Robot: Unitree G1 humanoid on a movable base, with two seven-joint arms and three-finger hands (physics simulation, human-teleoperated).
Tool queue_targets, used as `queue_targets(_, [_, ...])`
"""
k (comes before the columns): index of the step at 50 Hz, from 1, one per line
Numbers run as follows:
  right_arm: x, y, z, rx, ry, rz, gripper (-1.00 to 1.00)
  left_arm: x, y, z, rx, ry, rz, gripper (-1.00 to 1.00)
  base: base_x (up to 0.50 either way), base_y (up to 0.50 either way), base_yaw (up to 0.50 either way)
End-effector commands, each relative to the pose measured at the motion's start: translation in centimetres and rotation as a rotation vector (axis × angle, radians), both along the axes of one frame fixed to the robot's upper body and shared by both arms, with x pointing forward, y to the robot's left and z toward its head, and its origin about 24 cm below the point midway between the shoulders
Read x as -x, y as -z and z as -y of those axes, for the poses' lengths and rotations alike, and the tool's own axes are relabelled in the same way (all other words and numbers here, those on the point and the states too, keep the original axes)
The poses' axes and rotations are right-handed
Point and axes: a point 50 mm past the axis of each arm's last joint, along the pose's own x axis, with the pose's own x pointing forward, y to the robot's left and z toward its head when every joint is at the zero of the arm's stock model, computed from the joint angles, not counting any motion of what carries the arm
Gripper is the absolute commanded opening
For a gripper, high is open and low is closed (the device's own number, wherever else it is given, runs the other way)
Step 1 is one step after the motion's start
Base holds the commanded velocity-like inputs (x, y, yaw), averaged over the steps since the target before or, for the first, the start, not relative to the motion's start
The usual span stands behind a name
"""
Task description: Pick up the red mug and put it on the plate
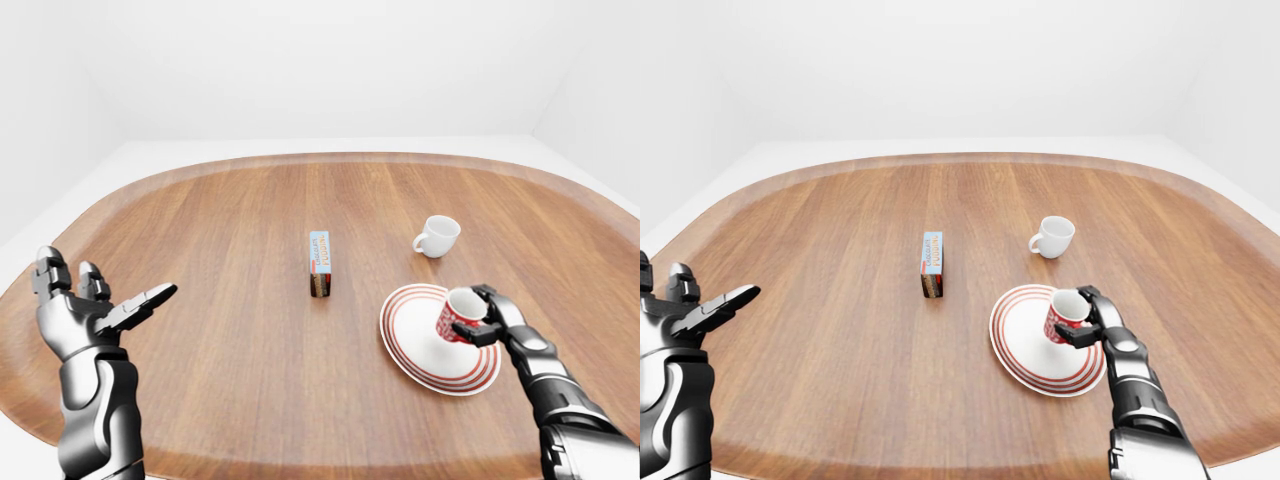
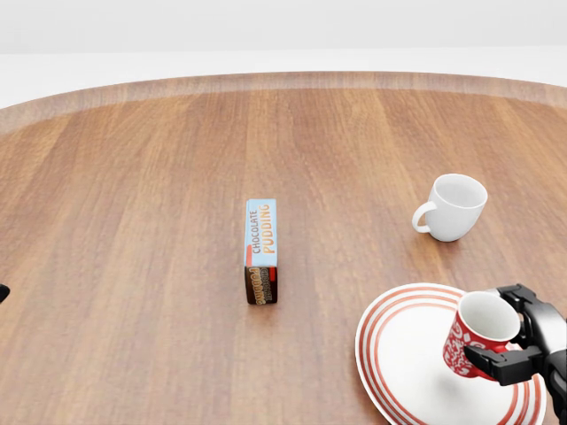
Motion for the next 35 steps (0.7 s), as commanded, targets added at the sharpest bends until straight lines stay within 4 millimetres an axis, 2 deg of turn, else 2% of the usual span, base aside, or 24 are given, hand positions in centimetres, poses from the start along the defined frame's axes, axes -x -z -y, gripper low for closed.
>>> queue_targets(1, [-0.1, -0.11, 0.01, 0.006, 0.0, 0.003, -0.65, -0.05, 0.14, -0.03, 0.002, 0.001, -0.006, 1.0, 0.0, 0.0, 0.0])
queue_targets(3, [-0.08, -0.02, -0.01, 0.006, 0.002, -0.003, -0.32, -0.06, 0.2, -0.03, 0.003, 0.002, -0.008, 1.0, 0.0, 0.0, 0.0])
queue_targets(5, [-0.06, 0.02, 0.06, 0.004, 0.006, -0.007, -0.23, -0.03, 0.17, -0.05, 0.003, 0.002, -0.007, 1.0, 0.0, 0.0, 0.0])
queue_targets(12, [-0.06, 0.03, 0.05, 0.005, 0.006, -0.008, -0.2, 0.0, 0.03, -0.02, 0.001, 0.001, -0.001, 1.0, 0.0, 0.0, 0.0])
queue_targets(24, [0.05, 0.26, 0.01, 0.007, 0.008, -0.022, 0.07, -0.01, 0.02, -0.01, 0.0, 0.001, -0.001, 1.0, 0.0, 0.0, 0.0])
queue_targets(35, [0.22, 0.79, -0.34, 0.014, 0.003, -0.046, 0.11, -0.06, 0.13, 0.01, 0.001, 0.003, -0.006, 1.0, 0.0, 0.0, 0.0])
